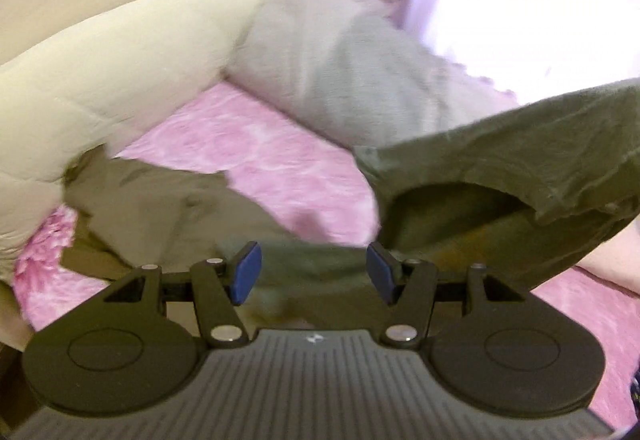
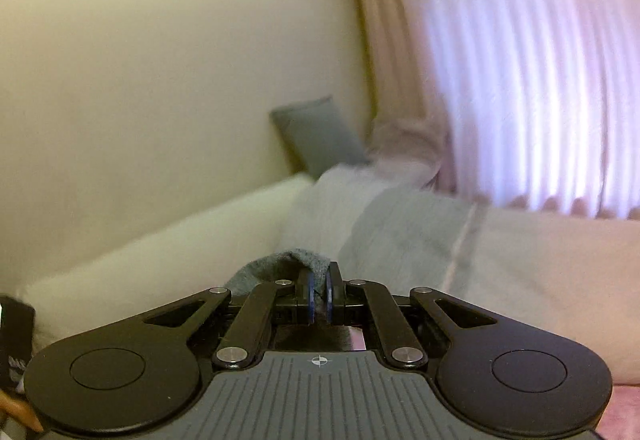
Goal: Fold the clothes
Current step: 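Lift the grey-green t-shirt with the right gripper and drop it on the bed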
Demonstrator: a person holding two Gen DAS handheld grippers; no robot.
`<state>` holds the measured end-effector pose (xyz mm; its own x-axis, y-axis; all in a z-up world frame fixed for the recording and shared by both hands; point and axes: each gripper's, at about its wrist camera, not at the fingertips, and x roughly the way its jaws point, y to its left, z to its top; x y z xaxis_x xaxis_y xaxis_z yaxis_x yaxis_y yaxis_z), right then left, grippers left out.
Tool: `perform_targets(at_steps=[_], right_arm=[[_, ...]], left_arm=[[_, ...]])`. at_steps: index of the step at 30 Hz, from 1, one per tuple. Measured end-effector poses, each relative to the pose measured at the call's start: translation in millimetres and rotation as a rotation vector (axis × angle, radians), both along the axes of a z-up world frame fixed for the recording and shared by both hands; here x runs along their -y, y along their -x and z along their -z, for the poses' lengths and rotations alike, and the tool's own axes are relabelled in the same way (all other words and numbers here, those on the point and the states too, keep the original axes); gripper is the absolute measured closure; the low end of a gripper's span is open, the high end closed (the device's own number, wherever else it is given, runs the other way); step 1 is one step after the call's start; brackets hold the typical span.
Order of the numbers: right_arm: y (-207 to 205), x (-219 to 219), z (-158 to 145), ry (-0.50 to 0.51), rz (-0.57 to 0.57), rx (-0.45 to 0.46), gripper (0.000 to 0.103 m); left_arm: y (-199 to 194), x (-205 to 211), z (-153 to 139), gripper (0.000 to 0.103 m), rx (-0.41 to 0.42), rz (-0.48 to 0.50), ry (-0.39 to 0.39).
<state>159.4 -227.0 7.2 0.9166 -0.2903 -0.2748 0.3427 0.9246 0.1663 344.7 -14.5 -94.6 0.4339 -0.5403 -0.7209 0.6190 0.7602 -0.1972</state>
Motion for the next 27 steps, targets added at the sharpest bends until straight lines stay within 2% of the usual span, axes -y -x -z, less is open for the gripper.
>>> perform_targets(at_steps=[4, 11, 13, 14, 15, 16, 17, 18, 21, 25, 27], right_arm=[[84.0, 17.0, -24.6, 0.002, 0.103, 0.012, 0.099], [233.1, 52.4, -49.5, 0.05, 0.276, -0.012, 0.099], [271.8, 60.8, -49.2, 0.052, 0.367, -0.066, 0.099], [287.0, 70.0, -44.4, 0.036, 0.431, -0.144, 0.099], [298.8, 80.2, -35.8, 0.007, 0.491, -0.237, 0.096], [309.7, 89.8, -26.2, -0.025, 0.543, -0.326, 0.083], [325.2, 96.7, -16.0, -0.052, 0.594, -0.377, 0.055], [343.6, 102.1, -5.4, -0.076, 0.644, -0.403, 0.039], [402.3, 99.9, 20.5, -0.151, 0.725, -0.47, 0.039], [458.8, 78.6, 49.5, -0.253, 0.8, -0.505, 0.039], [473.8, 62.8, 62.2, -0.297, 0.834, -0.523, 0.039]], left_arm=[[70.6, 29.7, -13.8, 0.049, 0.0, 0.093, 0.031], [197.4, 89.7, -9.8, 0.049, -0.045, 0.268, 0.058], [231.3, 105.1, -7.8, 0.049, -0.05, 0.322, 0.054], [247.7, 111.4, -7.8, 0.049, -0.051, 0.347, 0.05], [261.1, 117.8, -6.6, 0.049, -0.055, 0.371, 0.041], [273.0, 123.5, -5.4, 0.049, -0.057, 0.395, 0.033], [281.5, 127.3, -4.5, 0.049, -0.058, 0.416, 0.026], [290.0, 131.2, -3.6, 0.049, -0.058, 0.438, 0.018], [312.6, 142.2, -1.7, 0.049, -0.058, 0.502, -0.009], [335.1, 152.6, -1.8, 0.049, -0.042, 0.593, -0.054], [345.8, 157.1, -2.2, 0.049, -0.032, 0.642, -0.079]])
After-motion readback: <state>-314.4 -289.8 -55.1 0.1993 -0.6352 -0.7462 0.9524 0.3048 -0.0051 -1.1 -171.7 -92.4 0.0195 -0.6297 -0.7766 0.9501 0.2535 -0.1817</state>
